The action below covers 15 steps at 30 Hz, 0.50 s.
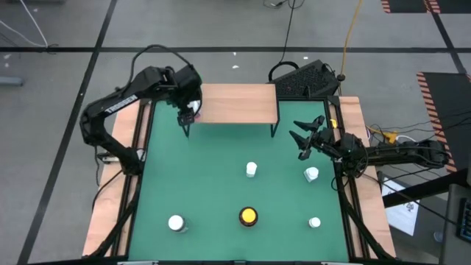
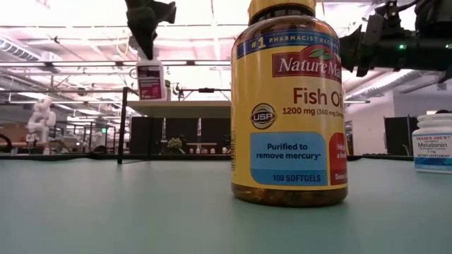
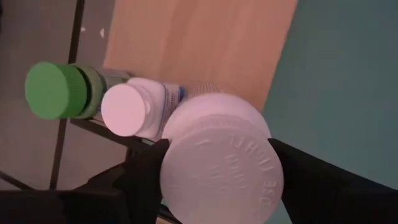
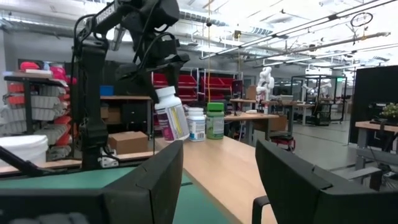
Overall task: Pick and place medicine bottles onto shelf by color
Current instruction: Put the middle left white supplement bottle on the shelf
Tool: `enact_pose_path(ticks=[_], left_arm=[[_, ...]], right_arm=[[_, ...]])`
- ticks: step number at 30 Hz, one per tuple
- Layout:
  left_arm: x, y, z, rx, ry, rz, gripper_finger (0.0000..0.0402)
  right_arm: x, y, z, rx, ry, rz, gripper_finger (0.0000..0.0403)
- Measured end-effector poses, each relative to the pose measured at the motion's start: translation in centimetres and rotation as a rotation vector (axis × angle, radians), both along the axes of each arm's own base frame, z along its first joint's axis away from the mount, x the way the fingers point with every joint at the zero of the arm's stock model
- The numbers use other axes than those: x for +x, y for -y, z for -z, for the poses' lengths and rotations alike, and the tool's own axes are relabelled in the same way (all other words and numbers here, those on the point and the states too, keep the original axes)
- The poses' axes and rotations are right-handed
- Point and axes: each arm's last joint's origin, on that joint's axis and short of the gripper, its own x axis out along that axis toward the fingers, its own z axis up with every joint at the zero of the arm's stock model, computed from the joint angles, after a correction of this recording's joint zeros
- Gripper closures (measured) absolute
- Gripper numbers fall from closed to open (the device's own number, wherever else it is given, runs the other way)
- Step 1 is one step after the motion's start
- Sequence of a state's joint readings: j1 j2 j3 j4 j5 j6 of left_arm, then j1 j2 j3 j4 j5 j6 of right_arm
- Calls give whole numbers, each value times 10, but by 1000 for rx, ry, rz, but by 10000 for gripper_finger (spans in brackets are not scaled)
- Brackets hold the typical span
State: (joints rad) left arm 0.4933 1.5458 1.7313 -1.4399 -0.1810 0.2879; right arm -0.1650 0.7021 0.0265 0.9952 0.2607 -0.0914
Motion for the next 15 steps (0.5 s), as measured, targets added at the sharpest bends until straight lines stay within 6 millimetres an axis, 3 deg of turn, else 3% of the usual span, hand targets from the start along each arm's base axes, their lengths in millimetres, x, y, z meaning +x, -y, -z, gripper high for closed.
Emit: enact_pose_path(ticks=[15], left_arm=[[-1,-3,-2,20,22,10,129]], right_arm=[[0,0,0,10,7,-3,204]])
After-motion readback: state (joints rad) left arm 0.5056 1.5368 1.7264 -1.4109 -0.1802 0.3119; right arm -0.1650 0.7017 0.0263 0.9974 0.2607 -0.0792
